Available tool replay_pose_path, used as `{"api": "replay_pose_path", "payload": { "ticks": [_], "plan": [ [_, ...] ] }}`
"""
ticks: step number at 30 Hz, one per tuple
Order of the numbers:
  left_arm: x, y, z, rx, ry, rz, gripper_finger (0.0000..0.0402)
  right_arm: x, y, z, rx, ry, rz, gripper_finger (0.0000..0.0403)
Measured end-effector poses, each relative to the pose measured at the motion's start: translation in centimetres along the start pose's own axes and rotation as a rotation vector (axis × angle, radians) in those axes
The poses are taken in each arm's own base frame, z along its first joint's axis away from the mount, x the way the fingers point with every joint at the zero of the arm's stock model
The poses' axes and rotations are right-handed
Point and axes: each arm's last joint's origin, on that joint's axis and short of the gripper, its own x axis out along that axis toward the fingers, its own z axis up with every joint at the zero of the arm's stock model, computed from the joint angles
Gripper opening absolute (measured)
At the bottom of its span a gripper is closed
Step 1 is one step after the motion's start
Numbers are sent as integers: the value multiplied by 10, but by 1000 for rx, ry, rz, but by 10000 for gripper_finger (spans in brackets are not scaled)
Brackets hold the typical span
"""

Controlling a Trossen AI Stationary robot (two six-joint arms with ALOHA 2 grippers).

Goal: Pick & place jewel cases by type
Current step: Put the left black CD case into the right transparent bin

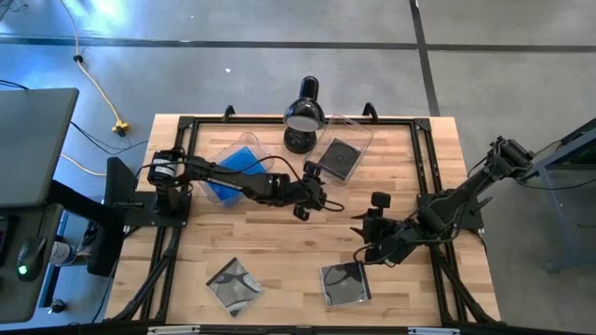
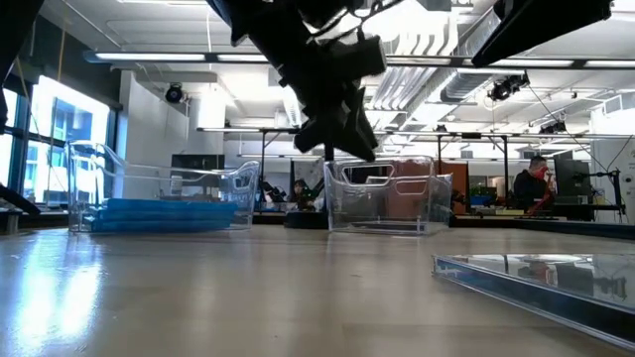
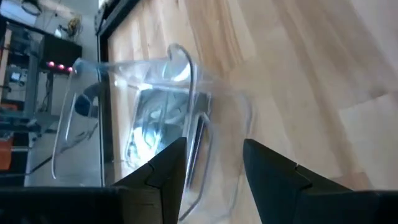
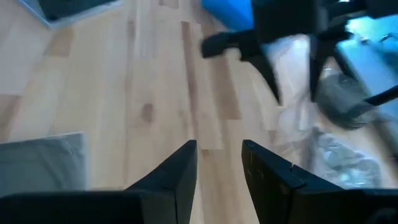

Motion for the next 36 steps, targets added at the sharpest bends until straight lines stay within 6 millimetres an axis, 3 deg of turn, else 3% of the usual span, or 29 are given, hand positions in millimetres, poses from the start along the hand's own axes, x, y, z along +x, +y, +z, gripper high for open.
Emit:
{"api": "replay_pose_path", "payload": {
  "ticks": [7,13,16,21,25,30,36],
  "plan": [
    [-21,-17,18,31,-45,4,154,11,-22,-5,-8,-22,-323,124],
    [-63,-42,38,54,-75,2,128,46,-50,-18,103,65,-289,114],
    [-91,-55,43,5,-68,3,85,60,-63,-24,65,32,-350,92],
    [-133,-78,42,-132,-16,3,9,75,-91,-16,83,-39,-431,32],
    [-161,-97,37,-328,17,-37,16,86,-112,-16,177,-29,-293,7],
    [-185,-125,27,-431,129,-259,4,97,-127,-21,262,12,-214,3],
    [-208,-153,15,-548,364,-547,1,106,-125,-25,234,43,-181,1]
  ]
}}
